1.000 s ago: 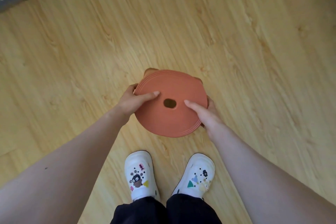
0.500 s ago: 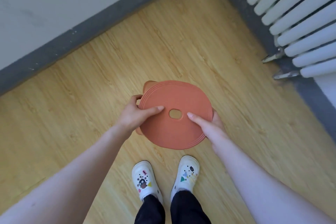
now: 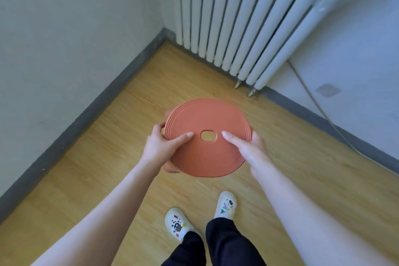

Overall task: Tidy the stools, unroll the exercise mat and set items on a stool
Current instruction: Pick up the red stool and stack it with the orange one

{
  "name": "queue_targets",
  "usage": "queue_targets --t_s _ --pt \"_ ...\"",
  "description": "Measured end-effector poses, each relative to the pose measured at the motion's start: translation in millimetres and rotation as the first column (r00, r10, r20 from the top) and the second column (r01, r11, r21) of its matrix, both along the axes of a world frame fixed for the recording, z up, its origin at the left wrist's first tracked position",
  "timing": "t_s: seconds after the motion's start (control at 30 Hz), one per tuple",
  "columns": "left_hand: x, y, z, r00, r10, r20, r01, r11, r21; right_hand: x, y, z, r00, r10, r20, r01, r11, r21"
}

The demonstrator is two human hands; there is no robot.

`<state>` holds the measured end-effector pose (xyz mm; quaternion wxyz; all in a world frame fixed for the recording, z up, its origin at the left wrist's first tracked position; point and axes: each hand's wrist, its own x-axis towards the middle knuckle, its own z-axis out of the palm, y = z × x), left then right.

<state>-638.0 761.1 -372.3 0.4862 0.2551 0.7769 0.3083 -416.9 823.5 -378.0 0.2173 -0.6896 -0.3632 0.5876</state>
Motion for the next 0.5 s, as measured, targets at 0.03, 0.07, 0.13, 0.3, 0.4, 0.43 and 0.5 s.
queue_targets --t_s 0.03,0.07,0.13,0.3,0.4,0.43,0.5 --pt "15 3 14 0.999 -0.043 0.002 0.043 0.999 0.011 19 -6 13 0.999 -0.045 0.009 0.045 0.999 0.016" --pt "28 5 23 0.997 -0.076 0.012 0.076 0.997 0.019 34 -11 24 0.997 -0.080 0.010 0.080 0.996 0.032" --pt "54 11 41 0.992 -0.125 0.019 0.125 0.991 0.038 63 -20 42 0.991 -0.135 0.009 0.134 0.989 0.062" --pt "147 22 84 0.958 -0.288 0.010 0.286 0.954 0.092 157 -50 86 0.956 -0.293 -0.034 0.295 0.946 0.137" --pt "216 24 100 0.928 -0.372 0.018 0.368 0.923 0.113 221 -71 106 0.929 -0.368 -0.031 0.367 0.914 0.171" --pt "239 24 104 0.916 -0.400 0.017 0.396 0.911 0.119 243 -79 110 0.920 -0.391 -0.036 0.390 0.902 0.183" --pt "296 20 113 0.886 -0.464 0.012 0.459 0.879 0.131 296 -96 118 0.892 -0.450 -0.041 0.449 0.870 0.203"
